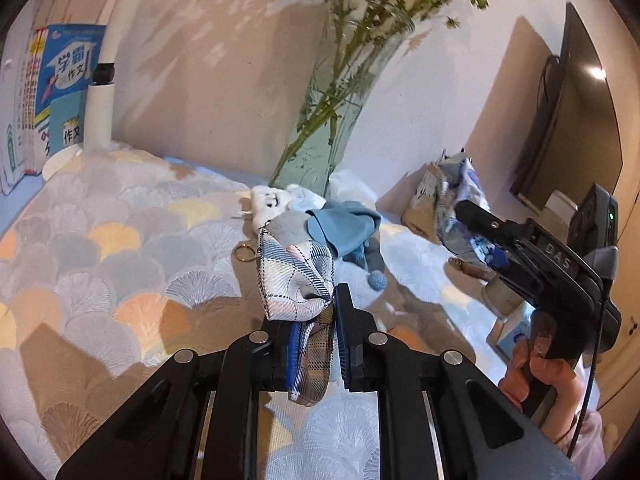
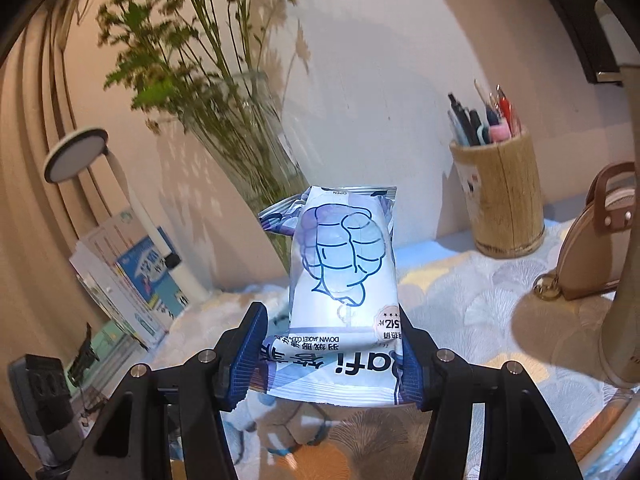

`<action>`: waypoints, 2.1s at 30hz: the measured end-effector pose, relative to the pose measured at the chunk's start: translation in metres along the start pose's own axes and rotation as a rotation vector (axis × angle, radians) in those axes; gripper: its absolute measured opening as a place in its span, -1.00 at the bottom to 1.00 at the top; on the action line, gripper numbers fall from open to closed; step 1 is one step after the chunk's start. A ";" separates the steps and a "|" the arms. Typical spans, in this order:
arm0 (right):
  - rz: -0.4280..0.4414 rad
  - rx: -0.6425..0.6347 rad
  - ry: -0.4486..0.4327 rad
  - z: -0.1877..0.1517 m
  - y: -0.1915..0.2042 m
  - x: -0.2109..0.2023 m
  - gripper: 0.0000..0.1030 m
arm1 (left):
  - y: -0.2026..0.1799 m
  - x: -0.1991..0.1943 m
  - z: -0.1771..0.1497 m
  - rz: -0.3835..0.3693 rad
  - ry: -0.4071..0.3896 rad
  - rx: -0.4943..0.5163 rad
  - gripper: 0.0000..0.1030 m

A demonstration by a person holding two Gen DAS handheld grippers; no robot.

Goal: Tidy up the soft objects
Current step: 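Carry the bow and wipes pack to the glass tray and release both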

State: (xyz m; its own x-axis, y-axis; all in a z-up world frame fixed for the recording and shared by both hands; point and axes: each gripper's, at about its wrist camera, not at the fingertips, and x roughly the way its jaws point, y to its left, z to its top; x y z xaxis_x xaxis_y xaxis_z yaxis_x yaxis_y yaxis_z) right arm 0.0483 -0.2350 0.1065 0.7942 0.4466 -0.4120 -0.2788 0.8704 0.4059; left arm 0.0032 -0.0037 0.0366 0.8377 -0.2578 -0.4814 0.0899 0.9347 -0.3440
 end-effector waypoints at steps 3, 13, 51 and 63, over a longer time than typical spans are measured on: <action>0.015 -0.001 -0.026 0.006 0.004 -0.010 0.14 | 0.004 -0.001 0.003 -0.010 -0.015 -0.024 -0.75; 0.007 -0.031 -0.243 0.043 0.034 -0.098 0.14 | -0.053 -0.010 0.056 -0.123 -0.077 -0.013 -0.75; -0.425 0.154 0.013 0.082 -0.190 -0.259 0.62 | -0.388 0.077 -0.038 -0.415 0.273 0.499 0.61; -0.490 0.224 -0.020 0.078 -0.196 -0.279 0.90 | -0.395 0.066 -0.053 -0.385 0.315 0.614 0.94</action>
State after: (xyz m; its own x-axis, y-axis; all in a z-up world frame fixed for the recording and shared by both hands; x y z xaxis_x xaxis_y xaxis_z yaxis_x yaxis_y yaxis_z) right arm -0.0764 -0.5460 0.2056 0.8131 -0.0066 -0.5821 0.2470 0.9094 0.3347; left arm -0.0055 -0.4024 0.0982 0.5038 -0.5623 -0.6558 0.7007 0.7100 -0.0705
